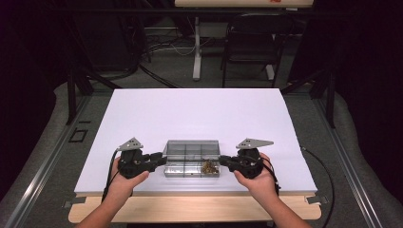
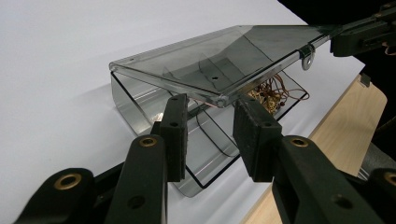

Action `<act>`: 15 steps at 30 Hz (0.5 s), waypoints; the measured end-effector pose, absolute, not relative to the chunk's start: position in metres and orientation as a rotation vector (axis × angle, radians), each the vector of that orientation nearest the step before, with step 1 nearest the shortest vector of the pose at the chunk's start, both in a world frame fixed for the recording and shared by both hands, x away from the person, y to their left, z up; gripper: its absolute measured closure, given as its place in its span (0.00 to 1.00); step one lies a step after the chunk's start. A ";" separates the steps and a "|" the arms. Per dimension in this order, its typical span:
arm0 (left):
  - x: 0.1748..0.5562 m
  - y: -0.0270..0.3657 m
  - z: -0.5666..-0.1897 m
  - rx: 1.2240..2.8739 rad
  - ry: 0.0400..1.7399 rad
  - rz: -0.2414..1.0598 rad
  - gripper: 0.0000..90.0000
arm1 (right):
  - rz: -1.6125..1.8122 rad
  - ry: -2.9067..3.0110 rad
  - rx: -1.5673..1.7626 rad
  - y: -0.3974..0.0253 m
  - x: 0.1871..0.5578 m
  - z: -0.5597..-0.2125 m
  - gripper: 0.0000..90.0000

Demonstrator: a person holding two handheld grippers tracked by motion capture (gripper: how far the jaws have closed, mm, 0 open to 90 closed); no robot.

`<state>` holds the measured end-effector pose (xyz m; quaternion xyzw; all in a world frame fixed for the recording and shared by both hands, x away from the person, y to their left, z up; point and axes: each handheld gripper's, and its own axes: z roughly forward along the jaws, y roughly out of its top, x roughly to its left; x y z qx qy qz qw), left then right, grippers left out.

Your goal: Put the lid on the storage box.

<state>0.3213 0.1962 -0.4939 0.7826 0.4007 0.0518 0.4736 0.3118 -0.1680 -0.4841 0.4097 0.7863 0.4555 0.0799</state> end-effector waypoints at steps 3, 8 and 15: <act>0.320 0.196 -0.494 1.918 0.977 0.127 0.74 | 1.364 2.353 1.241 -0.169 0.312 -0.484 0.98; 0.318 0.197 -0.495 1.917 0.980 0.130 0.75 | 1.361 2.358 1.244 -0.170 0.312 -0.485 0.98; 0.315 0.199 -0.497 1.914 0.981 0.120 0.80 | 1.366 2.361 1.248 -0.169 0.311 -0.488 0.98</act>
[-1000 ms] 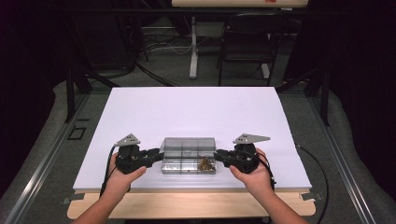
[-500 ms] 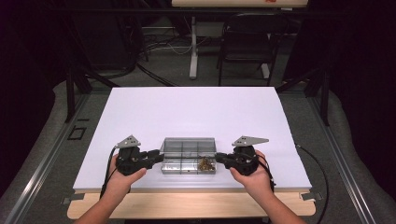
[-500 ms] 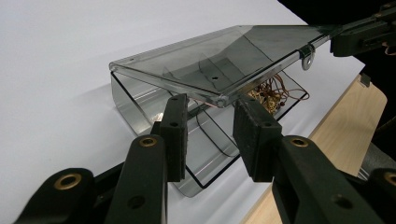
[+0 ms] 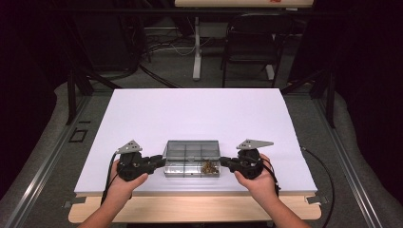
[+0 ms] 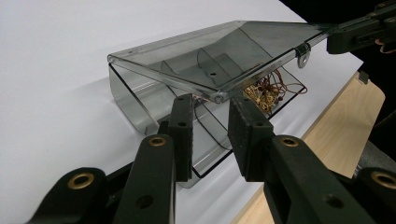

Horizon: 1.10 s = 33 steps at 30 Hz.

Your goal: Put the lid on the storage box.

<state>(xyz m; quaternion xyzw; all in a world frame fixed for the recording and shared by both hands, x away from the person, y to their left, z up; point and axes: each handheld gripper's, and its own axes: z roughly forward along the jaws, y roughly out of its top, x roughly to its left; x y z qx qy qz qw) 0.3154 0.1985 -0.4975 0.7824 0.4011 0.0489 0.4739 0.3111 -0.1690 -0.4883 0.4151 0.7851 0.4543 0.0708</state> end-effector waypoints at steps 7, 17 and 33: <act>0.313 0.197 -0.502 1.935 0.970 0.133 0.82 | 1.359 2.364 1.242 -0.168 0.310 -0.491 0.97; 0.309 0.197 -0.507 1.926 0.979 0.127 0.82 | 1.343 2.364 1.213 -0.167 0.306 -0.498 0.97; 0.305 0.199 -0.514 1.927 0.982 0.125 0.82 | 1.352 2.360 1.216 -0.166 0.301 -0.507 0.96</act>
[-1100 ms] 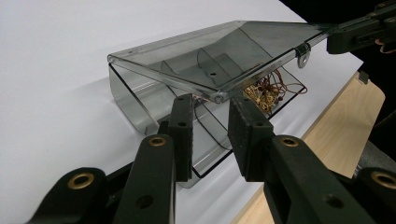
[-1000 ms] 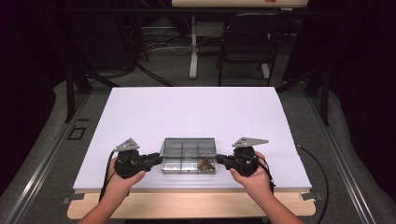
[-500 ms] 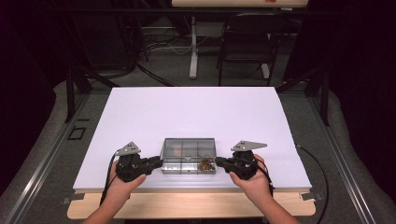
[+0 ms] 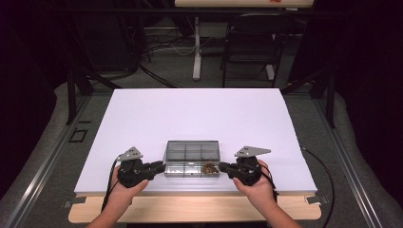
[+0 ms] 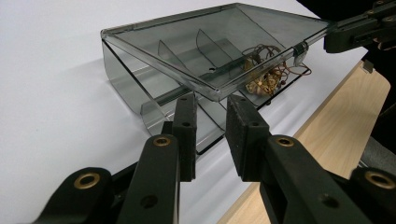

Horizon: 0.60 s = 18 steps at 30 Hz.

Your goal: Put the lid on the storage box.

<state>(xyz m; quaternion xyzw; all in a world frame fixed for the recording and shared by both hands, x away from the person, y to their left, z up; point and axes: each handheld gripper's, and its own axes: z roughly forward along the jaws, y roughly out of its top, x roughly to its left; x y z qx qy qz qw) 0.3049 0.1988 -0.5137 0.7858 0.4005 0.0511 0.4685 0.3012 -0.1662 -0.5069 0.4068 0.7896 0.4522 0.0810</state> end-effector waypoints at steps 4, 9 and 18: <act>0.304 0.199 -0.516 1.924 0.988 0.123 0.82 | 1.350 2.360 1.210 -0.166 0.300 -0.509 0.96; 0.303 0.199 -0.519 1.930 0.988 0.120 0.82 | 1.355 2.354 1.215 -0.166 0.298 -0.513 0.96; 0.302 0.199 -0.524 1.947 0.991 0.115 0.82 | 1.338 2.351 1.212 -0.165 0.295 -0.520 0.95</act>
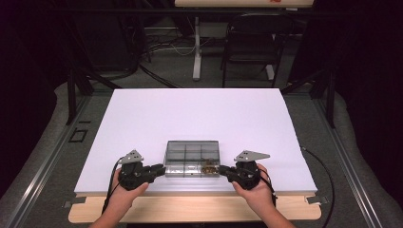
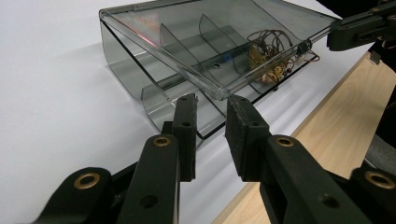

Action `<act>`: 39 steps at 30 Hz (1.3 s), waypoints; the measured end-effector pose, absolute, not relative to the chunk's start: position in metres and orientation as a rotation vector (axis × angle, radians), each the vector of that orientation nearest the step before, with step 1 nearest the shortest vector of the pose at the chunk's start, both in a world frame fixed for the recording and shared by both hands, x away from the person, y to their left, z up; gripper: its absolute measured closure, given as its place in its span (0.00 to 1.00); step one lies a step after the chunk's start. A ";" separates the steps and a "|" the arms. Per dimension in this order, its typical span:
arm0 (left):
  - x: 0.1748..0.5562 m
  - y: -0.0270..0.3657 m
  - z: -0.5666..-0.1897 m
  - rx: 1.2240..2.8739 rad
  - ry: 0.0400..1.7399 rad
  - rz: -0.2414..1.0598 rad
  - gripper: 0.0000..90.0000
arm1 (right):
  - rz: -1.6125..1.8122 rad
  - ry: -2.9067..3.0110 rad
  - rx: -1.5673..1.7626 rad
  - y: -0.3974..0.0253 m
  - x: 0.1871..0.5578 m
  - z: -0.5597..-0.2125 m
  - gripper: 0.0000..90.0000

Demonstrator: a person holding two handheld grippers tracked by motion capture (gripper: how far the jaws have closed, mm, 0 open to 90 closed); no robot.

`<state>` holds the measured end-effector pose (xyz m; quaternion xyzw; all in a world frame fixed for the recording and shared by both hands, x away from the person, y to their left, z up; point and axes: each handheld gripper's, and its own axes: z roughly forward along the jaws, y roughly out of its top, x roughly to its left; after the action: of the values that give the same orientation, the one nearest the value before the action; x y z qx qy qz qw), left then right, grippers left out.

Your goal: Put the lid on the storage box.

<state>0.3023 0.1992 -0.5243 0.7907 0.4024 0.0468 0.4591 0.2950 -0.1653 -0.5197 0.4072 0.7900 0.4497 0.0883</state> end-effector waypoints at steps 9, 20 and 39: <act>0.301 0.199 -0.527 1.950 0.995 0.111 0.82 | 1.341 2.341 1.198 -0.164 0.293 -0.525 0.95; 0.300 0.199 -0.532 1.953 1.005 0.102 0.82 | 1.336 2.347 1.204 -0.165 0.292 -0.529 0.94; 0.299 0.198 -0.536 1.968 1.002 0.092 0.82 | 1.320 2.363 1.220 -0.165 0.291 -0.536 0.92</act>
<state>0.2993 0.1979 -0.5365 0.7957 0.4051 0.0373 0.4488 0.2906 -0.1648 -0.5357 0.4092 0.7929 0.4431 0.0863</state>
